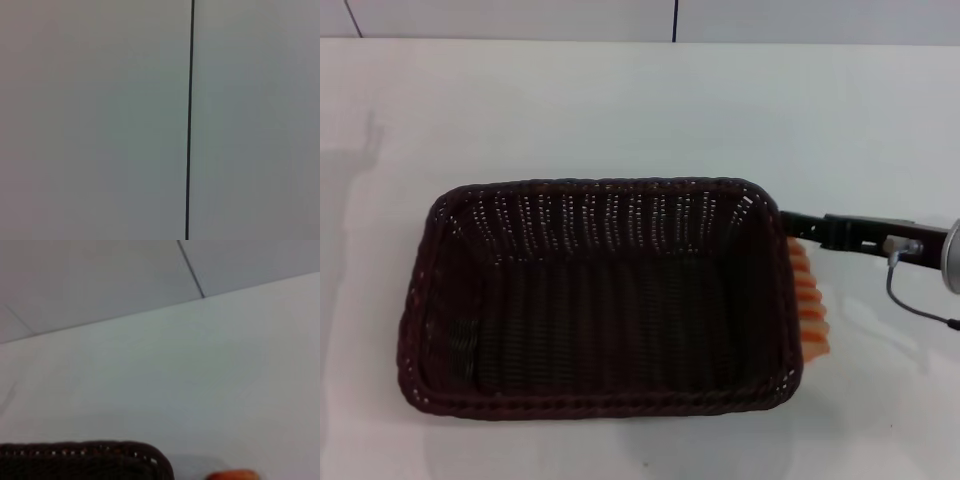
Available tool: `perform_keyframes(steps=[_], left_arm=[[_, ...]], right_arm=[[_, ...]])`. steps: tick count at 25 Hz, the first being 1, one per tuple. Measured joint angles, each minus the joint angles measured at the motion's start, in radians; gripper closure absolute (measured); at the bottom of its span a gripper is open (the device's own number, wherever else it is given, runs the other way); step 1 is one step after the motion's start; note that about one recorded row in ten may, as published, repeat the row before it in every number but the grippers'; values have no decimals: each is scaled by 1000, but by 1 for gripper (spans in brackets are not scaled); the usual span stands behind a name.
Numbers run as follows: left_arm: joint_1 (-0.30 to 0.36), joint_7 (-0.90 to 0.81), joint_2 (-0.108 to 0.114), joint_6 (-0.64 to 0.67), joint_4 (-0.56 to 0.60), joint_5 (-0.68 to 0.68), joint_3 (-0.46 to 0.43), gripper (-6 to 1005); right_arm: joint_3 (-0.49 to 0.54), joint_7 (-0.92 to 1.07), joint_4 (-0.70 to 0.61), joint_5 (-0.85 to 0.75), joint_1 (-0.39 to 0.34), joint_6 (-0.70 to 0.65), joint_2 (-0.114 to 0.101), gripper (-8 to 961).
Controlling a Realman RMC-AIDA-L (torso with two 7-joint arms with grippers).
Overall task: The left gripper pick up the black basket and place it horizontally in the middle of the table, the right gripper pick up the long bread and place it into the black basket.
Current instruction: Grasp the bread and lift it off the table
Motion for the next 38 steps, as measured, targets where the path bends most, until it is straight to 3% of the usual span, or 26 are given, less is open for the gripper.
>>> perform_keyframes(steps=[10, 20, 28, 38], left_arm=[[0, 2, 0, 3, 1, 3, 3, 263], [-2, 3, 1, 3, 0, 3, 10, 263], [-2, 4, 1, 1, 1, 3, 10, 263], [-8, 5, 0, 1, 1, 4, 11, 263]], right_arm=[[18, 27, 15, -39, 10, 117, 0, 271], [99, 64, 86, -116, 66, 325, 0, 270], [88, 79, 8, -180, 130, 339, 3, 270], [62, 79, 21, -181, 142, 328, 5, 271]])
